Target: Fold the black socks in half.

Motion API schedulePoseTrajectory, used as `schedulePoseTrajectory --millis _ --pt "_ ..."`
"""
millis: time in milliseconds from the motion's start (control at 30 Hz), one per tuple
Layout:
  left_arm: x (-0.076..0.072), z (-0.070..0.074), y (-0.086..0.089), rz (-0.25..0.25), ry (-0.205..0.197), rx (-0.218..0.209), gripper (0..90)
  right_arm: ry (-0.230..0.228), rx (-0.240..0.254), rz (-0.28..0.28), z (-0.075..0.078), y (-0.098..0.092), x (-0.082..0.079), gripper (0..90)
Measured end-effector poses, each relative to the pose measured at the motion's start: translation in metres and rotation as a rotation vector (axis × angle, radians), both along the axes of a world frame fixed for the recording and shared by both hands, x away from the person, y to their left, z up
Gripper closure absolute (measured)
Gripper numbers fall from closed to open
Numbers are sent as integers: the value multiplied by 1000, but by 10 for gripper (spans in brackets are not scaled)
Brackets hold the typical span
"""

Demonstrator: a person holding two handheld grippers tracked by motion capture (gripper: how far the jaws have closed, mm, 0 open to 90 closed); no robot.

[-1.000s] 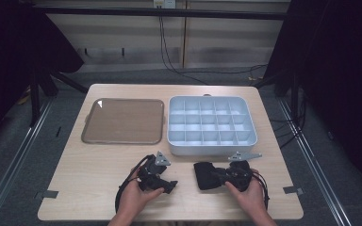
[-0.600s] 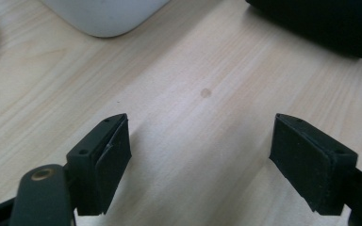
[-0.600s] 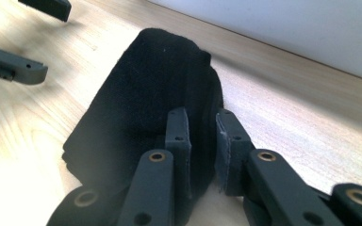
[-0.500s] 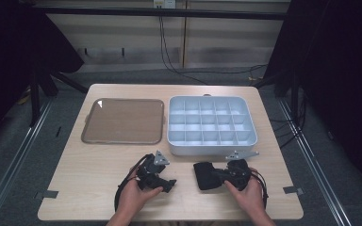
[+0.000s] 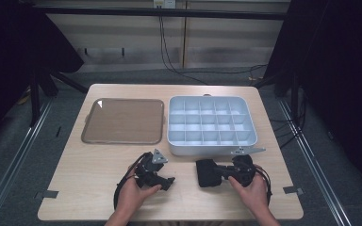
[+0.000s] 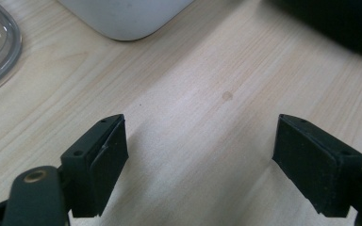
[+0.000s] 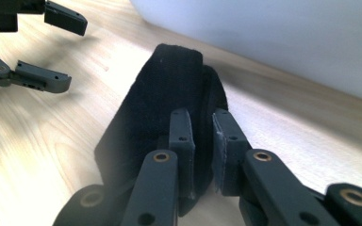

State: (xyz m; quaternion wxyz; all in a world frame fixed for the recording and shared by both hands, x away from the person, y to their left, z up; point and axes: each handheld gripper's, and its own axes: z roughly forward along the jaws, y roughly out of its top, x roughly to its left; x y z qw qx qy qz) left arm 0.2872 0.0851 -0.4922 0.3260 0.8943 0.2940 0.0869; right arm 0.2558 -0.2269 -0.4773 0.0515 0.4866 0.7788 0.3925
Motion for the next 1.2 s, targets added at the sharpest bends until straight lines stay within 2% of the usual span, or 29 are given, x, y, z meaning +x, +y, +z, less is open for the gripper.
schedulePoseTrajectory --millis 33,200,233,400,533,700,800,933,1100,1200 --pt "0 0 0 1 1 -4 178 2 20 -5 4 -3 0 803" --pt "1 -1 -1 -3 3 -5 178 3 12 -18 6 -9 0 806" --pt "1 -1 -2 -4 -1 -2 178 8 26 -12 6 -11 1 808" --pt "2 -4 -2 -2 -3 -3 174 14 30 -22 8 -16 1 810" --pt "3 -7 -3 -9 -15 -1 156 18 27 -18 12 -18 2 811" --pt "4 -10 -3 -8 -25 -18 119 21 21 -13 13 -18 3 812" --pt "5 -11 -2 -4 -22 -14 89 22 23 -13 15 -20 4 812" --pt "7 -13 -2 4 -25 -24 29 25 23 -21 20 -23 4 812" --pt "7 -14 -2 6 -33 -26 9 20 24 -28 30 -32 4 812" --pt "7 -16 -1 -1 -41 -38 3 18 8 -36 38 -37 4 812"
